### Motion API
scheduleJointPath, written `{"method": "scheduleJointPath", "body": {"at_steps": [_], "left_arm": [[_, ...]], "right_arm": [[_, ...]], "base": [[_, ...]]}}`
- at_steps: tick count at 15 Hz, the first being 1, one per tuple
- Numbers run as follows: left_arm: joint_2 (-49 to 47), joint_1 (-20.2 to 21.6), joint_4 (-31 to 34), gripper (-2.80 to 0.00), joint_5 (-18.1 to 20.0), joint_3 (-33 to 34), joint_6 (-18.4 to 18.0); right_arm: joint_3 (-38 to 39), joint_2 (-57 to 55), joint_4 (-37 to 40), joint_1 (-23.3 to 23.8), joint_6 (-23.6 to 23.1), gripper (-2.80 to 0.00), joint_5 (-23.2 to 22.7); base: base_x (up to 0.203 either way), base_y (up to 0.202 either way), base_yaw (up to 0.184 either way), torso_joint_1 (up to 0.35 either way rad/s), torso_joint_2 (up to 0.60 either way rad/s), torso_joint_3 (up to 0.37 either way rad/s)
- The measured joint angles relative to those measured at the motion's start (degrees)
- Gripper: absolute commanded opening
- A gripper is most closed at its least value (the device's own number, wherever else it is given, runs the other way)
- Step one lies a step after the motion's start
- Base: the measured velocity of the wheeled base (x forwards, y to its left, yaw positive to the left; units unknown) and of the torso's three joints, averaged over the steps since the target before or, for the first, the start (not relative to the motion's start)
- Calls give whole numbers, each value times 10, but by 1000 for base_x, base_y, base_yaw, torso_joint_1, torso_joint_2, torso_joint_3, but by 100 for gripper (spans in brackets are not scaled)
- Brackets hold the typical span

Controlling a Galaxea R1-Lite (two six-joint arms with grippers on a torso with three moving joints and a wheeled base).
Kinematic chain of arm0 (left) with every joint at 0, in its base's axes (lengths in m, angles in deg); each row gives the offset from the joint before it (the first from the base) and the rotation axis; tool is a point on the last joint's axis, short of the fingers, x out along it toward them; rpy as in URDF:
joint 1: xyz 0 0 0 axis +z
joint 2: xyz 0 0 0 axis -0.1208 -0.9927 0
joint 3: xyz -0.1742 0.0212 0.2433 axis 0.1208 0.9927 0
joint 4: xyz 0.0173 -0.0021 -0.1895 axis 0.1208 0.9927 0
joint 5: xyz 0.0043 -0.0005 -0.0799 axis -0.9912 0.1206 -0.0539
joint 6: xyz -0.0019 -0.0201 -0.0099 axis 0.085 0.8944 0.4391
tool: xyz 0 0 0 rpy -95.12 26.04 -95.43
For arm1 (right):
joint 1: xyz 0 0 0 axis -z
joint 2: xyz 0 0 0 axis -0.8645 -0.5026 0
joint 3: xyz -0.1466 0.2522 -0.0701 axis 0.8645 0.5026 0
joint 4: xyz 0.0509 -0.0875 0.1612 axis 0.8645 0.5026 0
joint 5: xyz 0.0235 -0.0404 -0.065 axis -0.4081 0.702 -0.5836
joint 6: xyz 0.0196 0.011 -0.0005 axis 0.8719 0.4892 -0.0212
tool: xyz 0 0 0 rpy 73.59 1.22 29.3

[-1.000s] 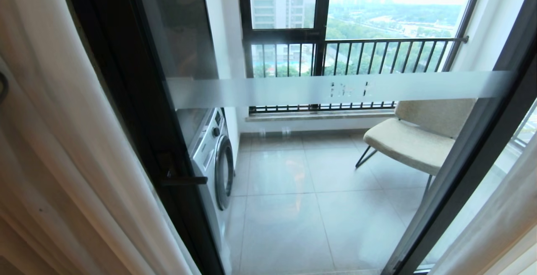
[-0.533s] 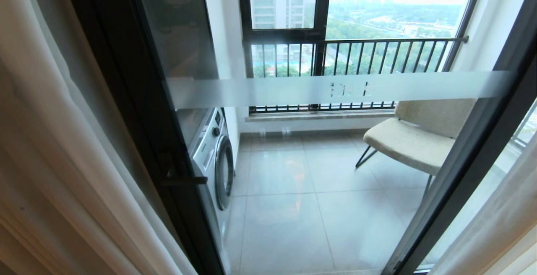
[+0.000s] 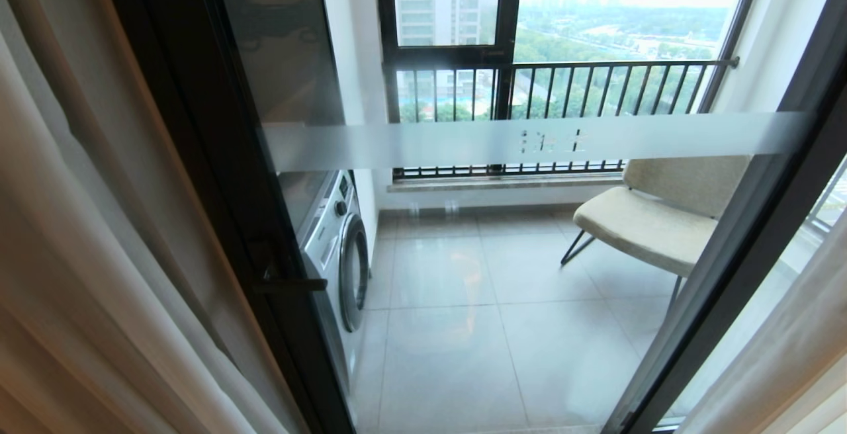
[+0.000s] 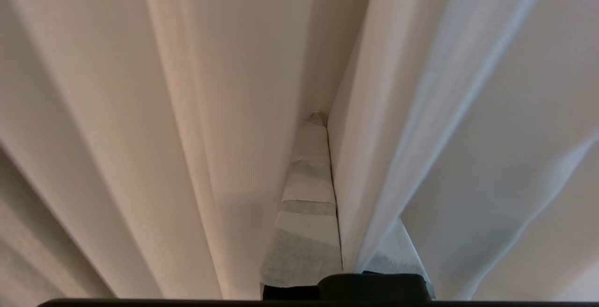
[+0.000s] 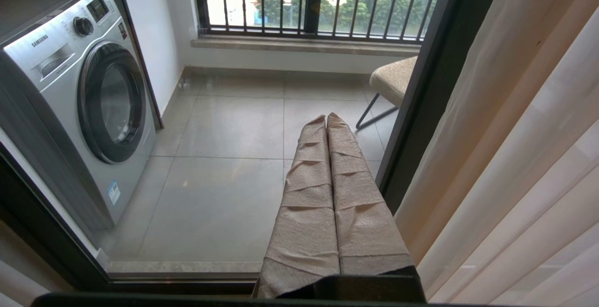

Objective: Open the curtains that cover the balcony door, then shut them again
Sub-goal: Pull the inner curtains open on both sides

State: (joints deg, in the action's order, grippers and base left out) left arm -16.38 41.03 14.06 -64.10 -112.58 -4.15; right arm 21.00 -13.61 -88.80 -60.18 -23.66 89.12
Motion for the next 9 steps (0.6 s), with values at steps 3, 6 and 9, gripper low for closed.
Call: {"method": "scheduleJointPath", "body": {"at_steps": [3,6,9], "left_arm": [[0,29,7,-280,8,-3,18],[-8,52,4,-280,9,-5,20],[-32,57,-13,-280,11,-13,27]], "right_arm": [[0,0,0,1,0,-280,0],[0,0,0,0,0,-280,0],[0,0,0,0,0,-280,0]], "base": [[0,0,0,0,0,0],[0,0,0,0,0,0],[0,0,0,0,0,0]]}}
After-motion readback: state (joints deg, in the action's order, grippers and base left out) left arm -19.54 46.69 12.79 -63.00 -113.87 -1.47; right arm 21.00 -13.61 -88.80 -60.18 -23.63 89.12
